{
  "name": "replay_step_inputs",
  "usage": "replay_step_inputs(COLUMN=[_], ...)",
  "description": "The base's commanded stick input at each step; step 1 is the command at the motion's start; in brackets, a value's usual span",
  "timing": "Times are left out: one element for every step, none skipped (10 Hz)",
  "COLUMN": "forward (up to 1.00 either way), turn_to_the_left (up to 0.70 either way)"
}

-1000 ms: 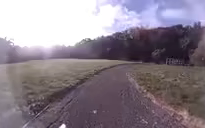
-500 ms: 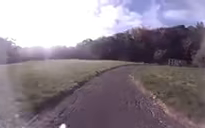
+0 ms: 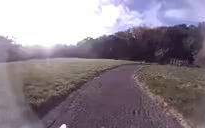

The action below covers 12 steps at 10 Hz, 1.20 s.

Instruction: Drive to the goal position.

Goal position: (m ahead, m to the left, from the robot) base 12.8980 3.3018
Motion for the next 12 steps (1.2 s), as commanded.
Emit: replay_step_inputs(forward=[0.70,0.70,0.70,0.70,0.70,0.70,0.70,0.70,0.70,0.70,0.70,0.70], turn_to_the_left=[0.00,0.00,0.00,0.00,0.00,0.00,0.00,-0.04,-0.09,-0.14,-0.14,-0.14])
